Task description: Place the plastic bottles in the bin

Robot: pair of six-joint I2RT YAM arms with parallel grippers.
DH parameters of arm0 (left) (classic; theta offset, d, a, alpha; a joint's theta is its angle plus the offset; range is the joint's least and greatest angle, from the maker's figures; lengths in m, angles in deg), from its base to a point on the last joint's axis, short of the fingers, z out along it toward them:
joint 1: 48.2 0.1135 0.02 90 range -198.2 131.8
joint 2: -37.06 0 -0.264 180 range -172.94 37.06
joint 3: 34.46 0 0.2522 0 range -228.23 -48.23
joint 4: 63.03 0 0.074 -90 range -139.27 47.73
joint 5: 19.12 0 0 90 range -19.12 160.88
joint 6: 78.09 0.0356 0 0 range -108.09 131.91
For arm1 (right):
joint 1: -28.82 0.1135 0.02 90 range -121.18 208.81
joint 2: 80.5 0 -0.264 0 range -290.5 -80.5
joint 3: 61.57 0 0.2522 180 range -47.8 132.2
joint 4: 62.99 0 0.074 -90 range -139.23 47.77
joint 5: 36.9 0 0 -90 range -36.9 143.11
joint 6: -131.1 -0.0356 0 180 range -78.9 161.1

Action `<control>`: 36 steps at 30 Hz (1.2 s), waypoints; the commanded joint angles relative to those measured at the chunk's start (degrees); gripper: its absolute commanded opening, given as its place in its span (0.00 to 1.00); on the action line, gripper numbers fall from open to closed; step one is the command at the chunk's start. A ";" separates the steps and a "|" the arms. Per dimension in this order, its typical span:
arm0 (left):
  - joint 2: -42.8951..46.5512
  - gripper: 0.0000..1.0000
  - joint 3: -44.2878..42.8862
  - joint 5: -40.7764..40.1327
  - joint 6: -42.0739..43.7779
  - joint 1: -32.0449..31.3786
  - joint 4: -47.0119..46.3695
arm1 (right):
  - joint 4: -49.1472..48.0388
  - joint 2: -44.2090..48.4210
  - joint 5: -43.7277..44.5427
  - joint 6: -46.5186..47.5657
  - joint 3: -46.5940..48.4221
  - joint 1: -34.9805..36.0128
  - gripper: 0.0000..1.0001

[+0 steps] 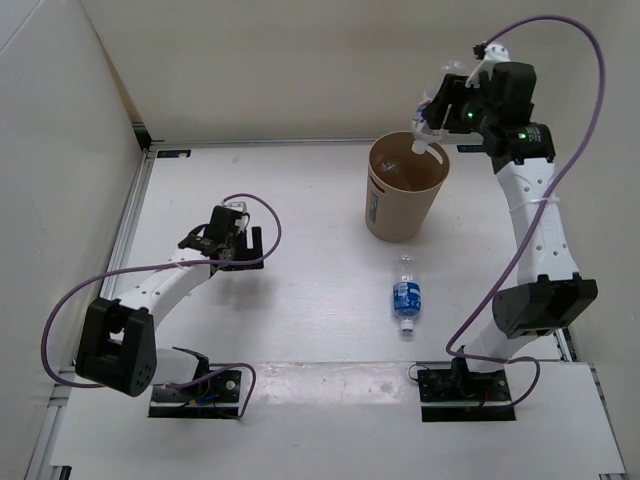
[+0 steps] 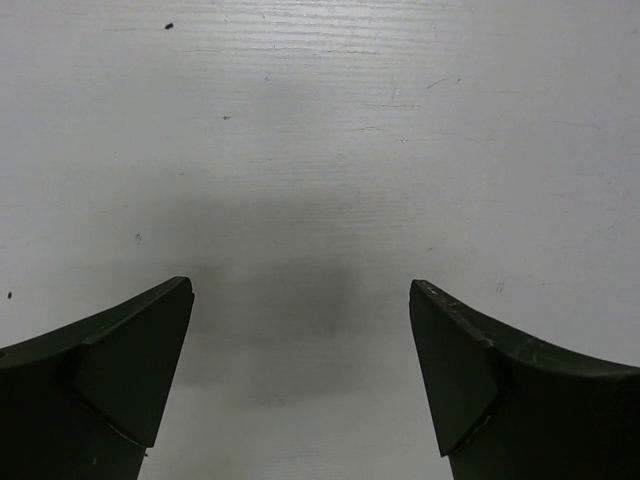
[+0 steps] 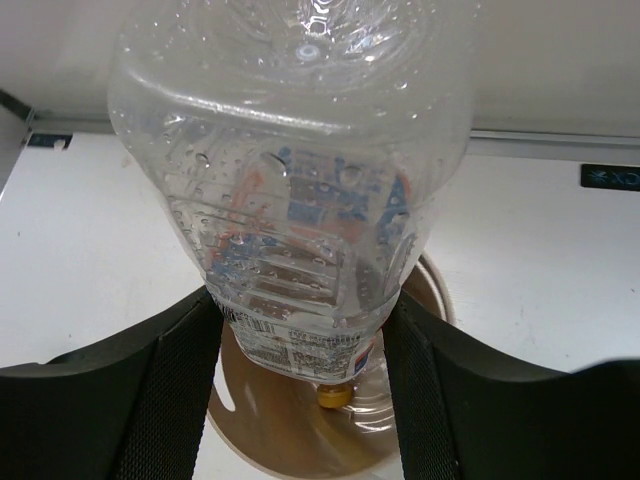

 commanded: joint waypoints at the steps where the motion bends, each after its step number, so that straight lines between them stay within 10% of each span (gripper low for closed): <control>1: 3.47 1.00 -0.76 -1.12 -1.00 -0.44 0.32 | -3.26 -0.83 1.94 3.46 1.45 2.38 0.00; 12: 7.08 1.00 2.76 -2.09 -2.85 -0.53 1.11 | -3.79 0.57 2.47 6.46 -3.05 3.71 0.08; 20: 6.20 1.00 1.35 -2.79 -1.62 -0.62 1.54 | -4.58 1.27 7.38 7.69 -2.43 5.64 0.90; 28: 7.43 1.00 2.67 -3.50 -0.56 -0.62 2.60 | -12.67 1.81 38.93 18.68 -0.95 11.80 0.90; 36: 7.78 1.00 3.02 -3.50 -0.83 -0.53 2.60 | -5.29 2.85 30.36 10.87 2.15 2.76 0.90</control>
